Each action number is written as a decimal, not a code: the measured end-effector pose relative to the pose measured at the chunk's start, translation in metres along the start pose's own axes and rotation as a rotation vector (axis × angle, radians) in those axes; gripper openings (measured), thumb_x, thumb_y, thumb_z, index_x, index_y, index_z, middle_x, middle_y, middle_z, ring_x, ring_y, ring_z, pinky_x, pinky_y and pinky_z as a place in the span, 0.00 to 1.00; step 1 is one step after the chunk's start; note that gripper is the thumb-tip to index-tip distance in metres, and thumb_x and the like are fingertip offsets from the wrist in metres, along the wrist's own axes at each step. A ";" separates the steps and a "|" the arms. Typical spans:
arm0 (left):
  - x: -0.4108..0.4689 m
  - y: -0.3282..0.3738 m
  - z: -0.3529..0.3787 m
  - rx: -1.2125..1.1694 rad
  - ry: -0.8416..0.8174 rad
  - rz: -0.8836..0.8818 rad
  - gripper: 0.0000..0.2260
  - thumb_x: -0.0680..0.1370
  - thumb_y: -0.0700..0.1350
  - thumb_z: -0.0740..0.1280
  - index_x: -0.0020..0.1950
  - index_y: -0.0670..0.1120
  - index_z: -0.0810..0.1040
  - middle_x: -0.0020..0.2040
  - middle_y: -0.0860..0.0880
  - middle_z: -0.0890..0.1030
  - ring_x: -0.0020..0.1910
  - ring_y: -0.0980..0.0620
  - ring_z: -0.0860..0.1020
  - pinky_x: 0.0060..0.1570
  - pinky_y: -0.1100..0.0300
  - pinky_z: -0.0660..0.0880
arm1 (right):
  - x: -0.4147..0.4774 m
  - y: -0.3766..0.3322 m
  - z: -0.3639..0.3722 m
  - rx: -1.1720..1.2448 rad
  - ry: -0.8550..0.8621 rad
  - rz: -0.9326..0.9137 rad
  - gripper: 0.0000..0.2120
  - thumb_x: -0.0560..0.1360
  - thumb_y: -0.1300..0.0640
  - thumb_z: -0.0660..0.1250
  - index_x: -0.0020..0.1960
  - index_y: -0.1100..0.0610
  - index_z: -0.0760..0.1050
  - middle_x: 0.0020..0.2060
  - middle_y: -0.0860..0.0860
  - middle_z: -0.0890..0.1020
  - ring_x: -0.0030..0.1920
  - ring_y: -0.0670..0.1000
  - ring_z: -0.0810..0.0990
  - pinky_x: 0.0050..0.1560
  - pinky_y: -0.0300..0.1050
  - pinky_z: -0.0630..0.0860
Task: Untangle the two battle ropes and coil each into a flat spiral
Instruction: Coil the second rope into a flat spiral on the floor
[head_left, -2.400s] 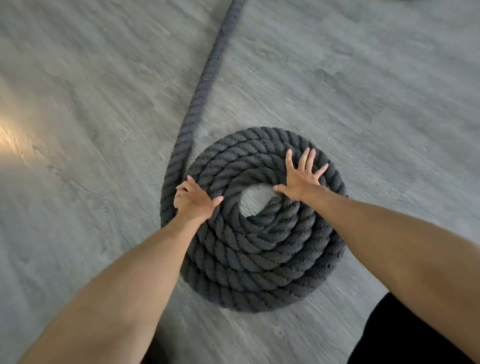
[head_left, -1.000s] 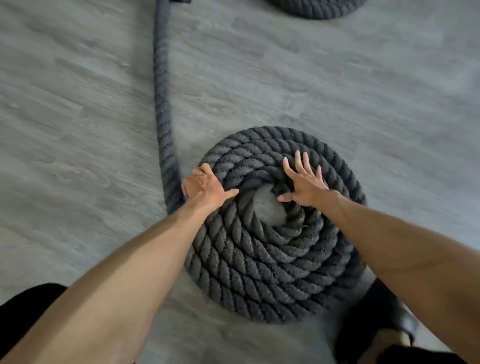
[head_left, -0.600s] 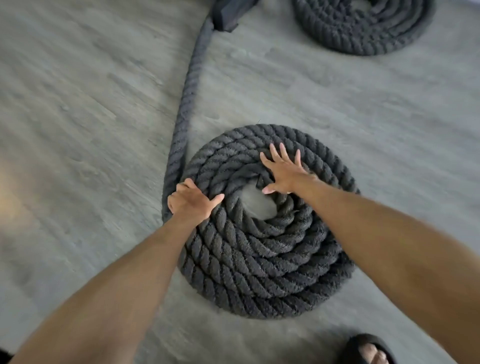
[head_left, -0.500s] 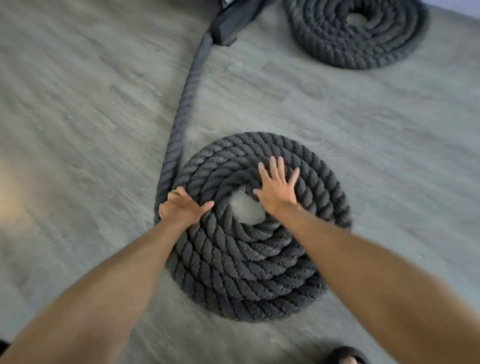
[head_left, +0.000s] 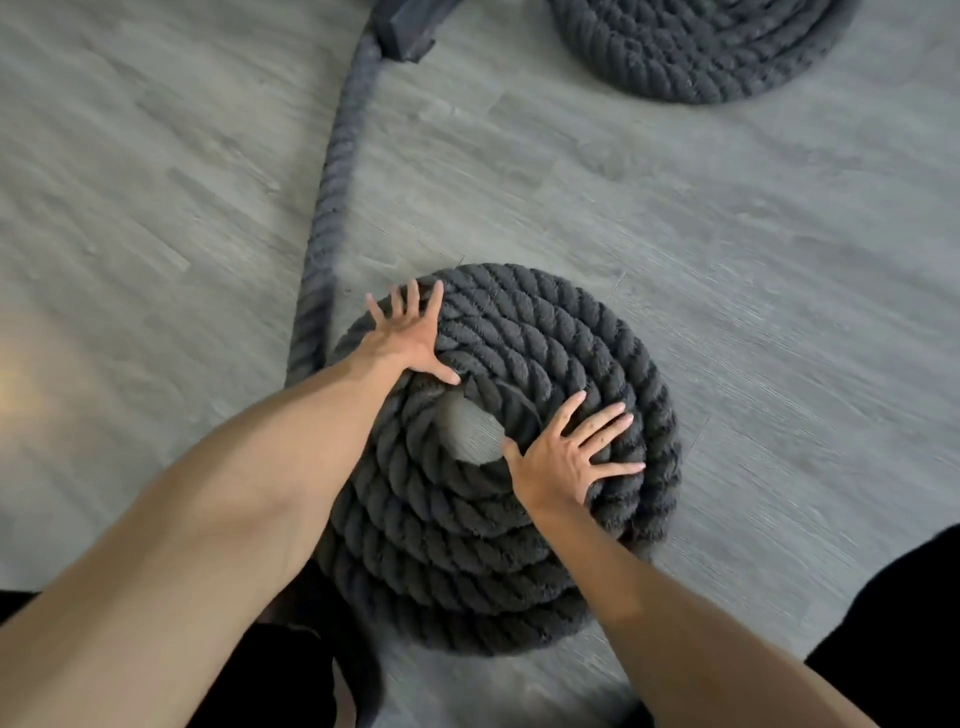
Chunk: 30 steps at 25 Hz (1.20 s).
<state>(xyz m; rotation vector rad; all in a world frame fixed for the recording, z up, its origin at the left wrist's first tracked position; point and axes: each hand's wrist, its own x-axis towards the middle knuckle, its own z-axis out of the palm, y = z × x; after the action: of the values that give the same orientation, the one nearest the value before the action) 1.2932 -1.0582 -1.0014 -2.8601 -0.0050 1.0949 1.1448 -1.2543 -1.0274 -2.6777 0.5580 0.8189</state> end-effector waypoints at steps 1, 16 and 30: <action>0.010 -0.006 0.000 -0.018 0.004 0.001 0.70 0.57 0.73 0.75 0.77 0.51 0.27 0.79 0.38 0.35 0.78 0.34 0.39 0.71 0.28 0.43 | 0.006 -0.001 -0.003 -0.010 -0.003 -0.006 0.57 0.72 0.25 0.58 0.81 0.60 0.34 0.76 0.70 0.32 0.75 0.73 0.29 0.62 0.87 0.43; 0.081 -0.060 -0.081 -0.149 -0.059 -0.301 0.68 0.60 0.83 0.58 0.78 0.35 0.37 0.76 0.34 0.56 0.67 0.32 0.66 0.57 0.42 0.71 | 0.179 -0.135 -0.137 -0.194 0.041 -0.145 0.50 0.76 0.35 0.66 0.82 0.48 0.36 0.81 0.55 0.34 0.80 0.62 0.32 0.70 0.81 0.43; 0.160 -0.061 -0.120 -0.187 0.175 -0.090 0.63 0.64 0.79 0.61 0.79 0.39 0.37 0.78 0.37 0.50 0.73 0.34 0.57 0.67 0.37 0.65 | 0.213 -0.118 -0.124 -0.015 0.046 0.097 0.50 0.78 0.35 0.62 0.81 0.60 0.35 0.78 0.64 0.31 0.78 0.67 0.30 0.69 0.83 0.43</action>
<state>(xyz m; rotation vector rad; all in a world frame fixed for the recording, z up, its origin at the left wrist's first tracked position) 1.4943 -1.0014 -1.0148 -3.0763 -0.2348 0.8674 1.4177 -1.2557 -1.0344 -2.7071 0.7006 0.7919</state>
